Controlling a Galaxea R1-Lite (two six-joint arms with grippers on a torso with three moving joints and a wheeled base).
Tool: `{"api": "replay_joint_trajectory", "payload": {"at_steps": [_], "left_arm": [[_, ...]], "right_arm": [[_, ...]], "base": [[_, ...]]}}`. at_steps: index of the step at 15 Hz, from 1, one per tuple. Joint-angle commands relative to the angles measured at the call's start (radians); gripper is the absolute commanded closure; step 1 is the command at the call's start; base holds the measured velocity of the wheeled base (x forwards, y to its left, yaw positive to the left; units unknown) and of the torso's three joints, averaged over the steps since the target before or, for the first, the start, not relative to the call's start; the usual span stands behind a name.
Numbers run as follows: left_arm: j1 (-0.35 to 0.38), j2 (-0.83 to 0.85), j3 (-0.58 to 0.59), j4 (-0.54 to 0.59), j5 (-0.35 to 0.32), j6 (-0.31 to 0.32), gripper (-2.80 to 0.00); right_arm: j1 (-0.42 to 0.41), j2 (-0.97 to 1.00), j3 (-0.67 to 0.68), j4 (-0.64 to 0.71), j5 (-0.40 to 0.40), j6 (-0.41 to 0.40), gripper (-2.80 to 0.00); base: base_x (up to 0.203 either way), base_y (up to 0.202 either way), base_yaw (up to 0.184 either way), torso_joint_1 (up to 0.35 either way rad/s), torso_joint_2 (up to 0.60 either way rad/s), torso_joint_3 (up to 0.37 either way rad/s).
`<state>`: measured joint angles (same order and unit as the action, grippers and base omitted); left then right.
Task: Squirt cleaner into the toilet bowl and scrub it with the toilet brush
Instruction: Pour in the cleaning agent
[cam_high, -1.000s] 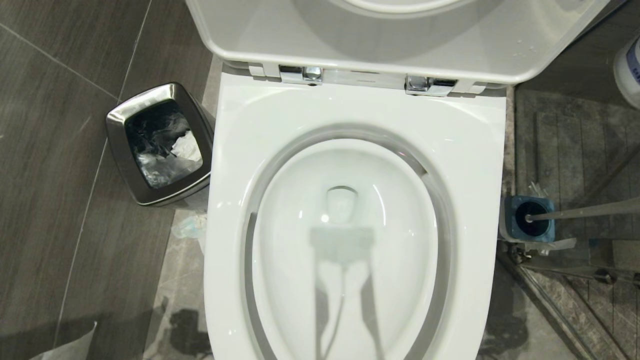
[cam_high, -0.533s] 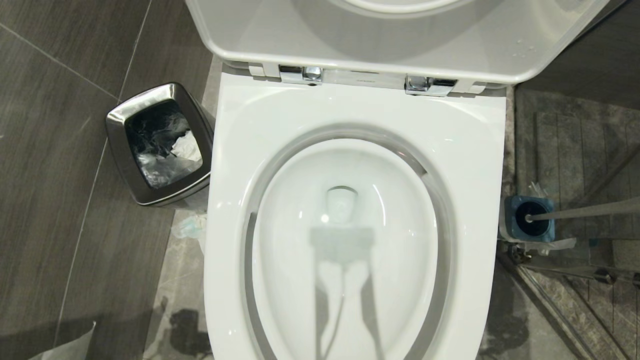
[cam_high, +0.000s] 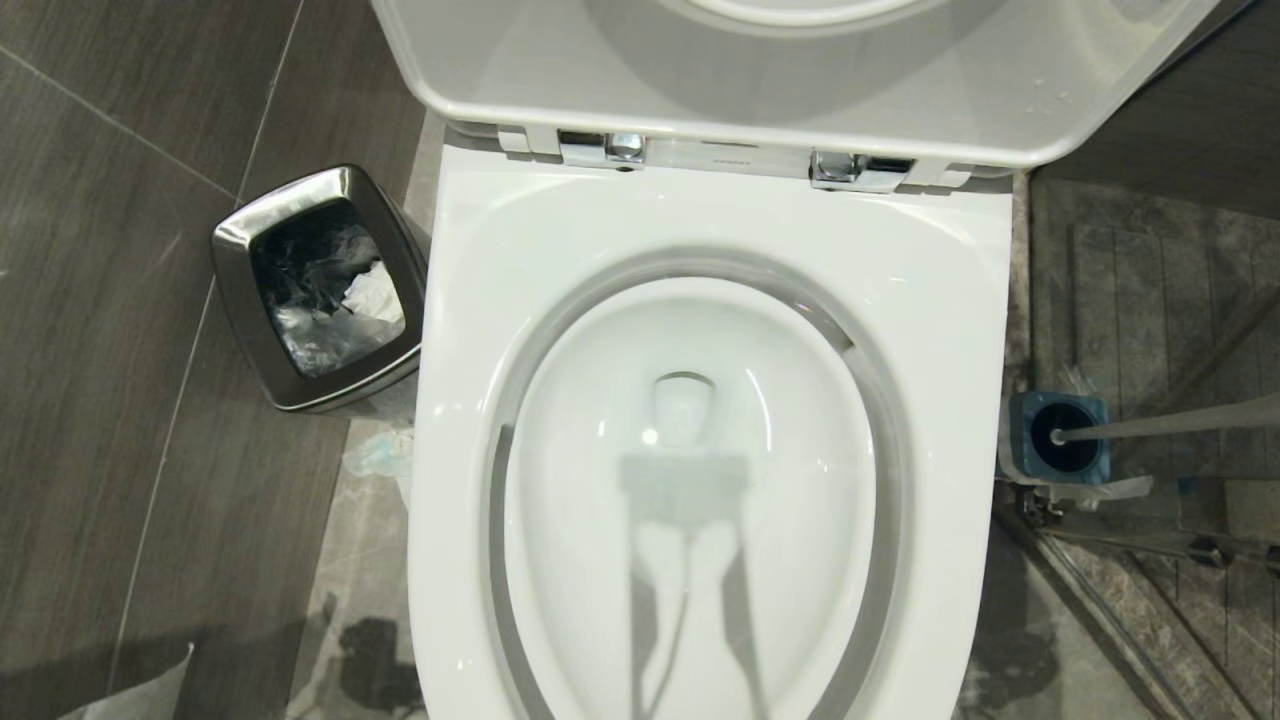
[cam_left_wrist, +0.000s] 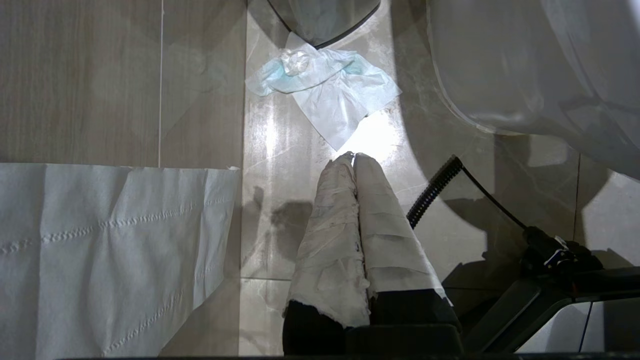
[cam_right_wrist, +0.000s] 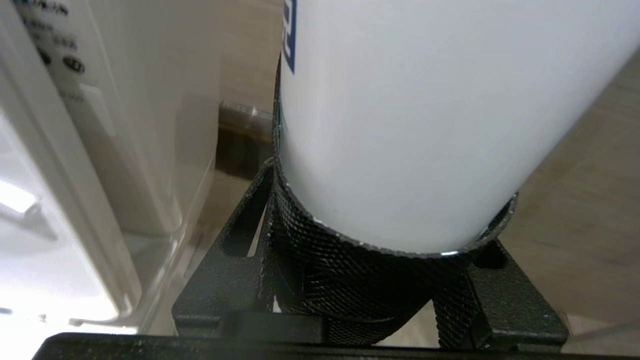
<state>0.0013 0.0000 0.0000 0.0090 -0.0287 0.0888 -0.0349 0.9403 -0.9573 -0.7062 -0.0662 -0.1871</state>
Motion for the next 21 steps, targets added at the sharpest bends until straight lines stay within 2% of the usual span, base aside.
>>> {"api": "replay_joint_trajectory", "payload": {"at_steps": [1,5,14,21], "left_arm": [[0.000,0.002,0.002,0.000,0.000,0.000,0.00],[0.000,0.002,0.002,0.000,0.000,0.000,0.00],[0.000,0.000,0.000,0.002,0.006,-0.005,0.00],[0.000,0.000,0.000,0.002,0.009,-0.015,0.00]], "right_arm": [[0.000,-0.039,-0.040,0.060,-0.001,-0.007,0.00],[0.000,-0.075,-0.087,0.148,-0.003,-0.018,0.00],[0.000,-0.075,-0.089,0.149,-0.004,-0.046,0.00],[0.000,-0.075,-0.081,0.149,-0.004,-0.048,0.00]], "base": [[0.000,0.000,0.000,0.000,0.00,0.000],[0.000,0.000,0.000,0.000,0.00,0.000],[0.000,0.000,0.000,0.000,0.00,0.004],[0.000,0.000,0.000,0.002,0.00,0.172]]}}
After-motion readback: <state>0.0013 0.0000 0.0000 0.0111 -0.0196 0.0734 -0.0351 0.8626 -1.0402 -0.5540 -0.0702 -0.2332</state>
